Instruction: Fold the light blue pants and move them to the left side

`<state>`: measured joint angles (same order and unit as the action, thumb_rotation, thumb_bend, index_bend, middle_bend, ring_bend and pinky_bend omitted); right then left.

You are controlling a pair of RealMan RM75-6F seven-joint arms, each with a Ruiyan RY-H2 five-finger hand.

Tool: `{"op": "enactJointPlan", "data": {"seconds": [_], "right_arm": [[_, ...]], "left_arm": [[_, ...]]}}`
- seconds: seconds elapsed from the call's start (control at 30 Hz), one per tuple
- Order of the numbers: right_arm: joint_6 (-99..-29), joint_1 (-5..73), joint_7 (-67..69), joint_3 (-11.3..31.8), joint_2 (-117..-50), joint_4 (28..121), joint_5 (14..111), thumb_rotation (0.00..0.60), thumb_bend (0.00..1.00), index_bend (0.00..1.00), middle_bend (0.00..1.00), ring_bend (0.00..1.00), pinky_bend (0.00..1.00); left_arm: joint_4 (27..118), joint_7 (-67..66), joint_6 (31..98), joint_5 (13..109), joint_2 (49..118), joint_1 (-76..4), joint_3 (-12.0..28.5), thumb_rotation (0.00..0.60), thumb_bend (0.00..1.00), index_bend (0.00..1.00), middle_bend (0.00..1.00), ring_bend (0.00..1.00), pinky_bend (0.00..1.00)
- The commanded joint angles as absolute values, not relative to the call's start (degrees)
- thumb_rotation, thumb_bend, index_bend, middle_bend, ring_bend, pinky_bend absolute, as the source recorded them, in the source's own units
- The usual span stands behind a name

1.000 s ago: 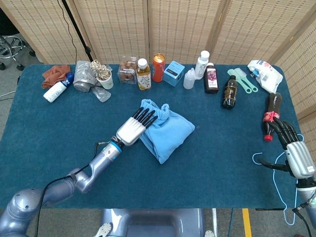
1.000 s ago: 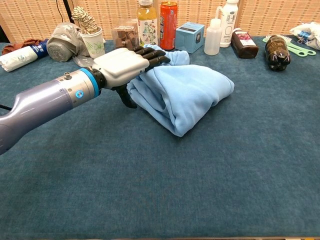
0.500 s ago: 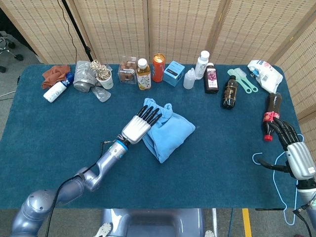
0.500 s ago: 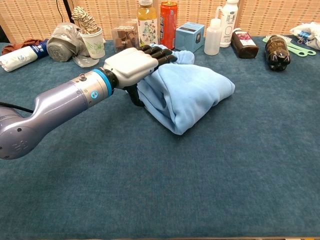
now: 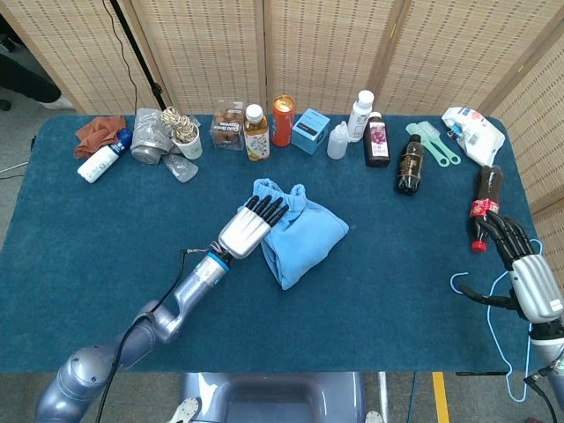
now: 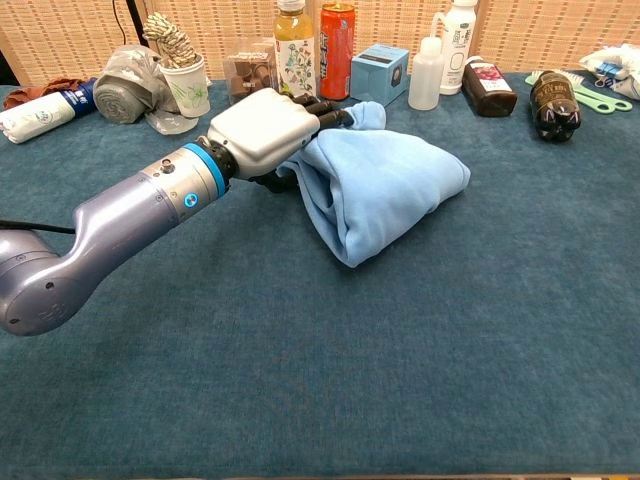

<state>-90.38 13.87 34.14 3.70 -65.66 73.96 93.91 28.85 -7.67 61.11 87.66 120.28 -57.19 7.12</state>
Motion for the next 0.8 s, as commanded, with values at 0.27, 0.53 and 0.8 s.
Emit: {"op": "enactJointPlan", "data": {"seconds": [0.27,0.53,0.8], "right_arm": [[-90.47,13.87,34.53,3.72,-65.62,74.08,94.17,0.6,0.0,0.0,0.0,0.0,0.0],[-90.61,13.79,34.34,3.69,-65.54,74.42,94.39,0.6,0.0,0.0,0.0,0.0,0.0],[-90.7,13.79,34.16,3.53,-65.41,75.04,94.9,0.6,0.0,0.0,0.0,0.0,0.0]], "left_arm": [[26.34,-4.61,66.42,90.0,119.93,-55.97,5.24,0.6,0.68,0.84,0.72,0.64,0.74],[26.66,-3.59,69.18,90.28,117.49,-54.5,4.89,0.6,0.68,0.84,0.72,0.65,0.74],[30.32,-3.72,73.6,90.16,111.1,-51.5,4.9,0.6,0.68,0.84,0.72,0.65,0.74]]}}
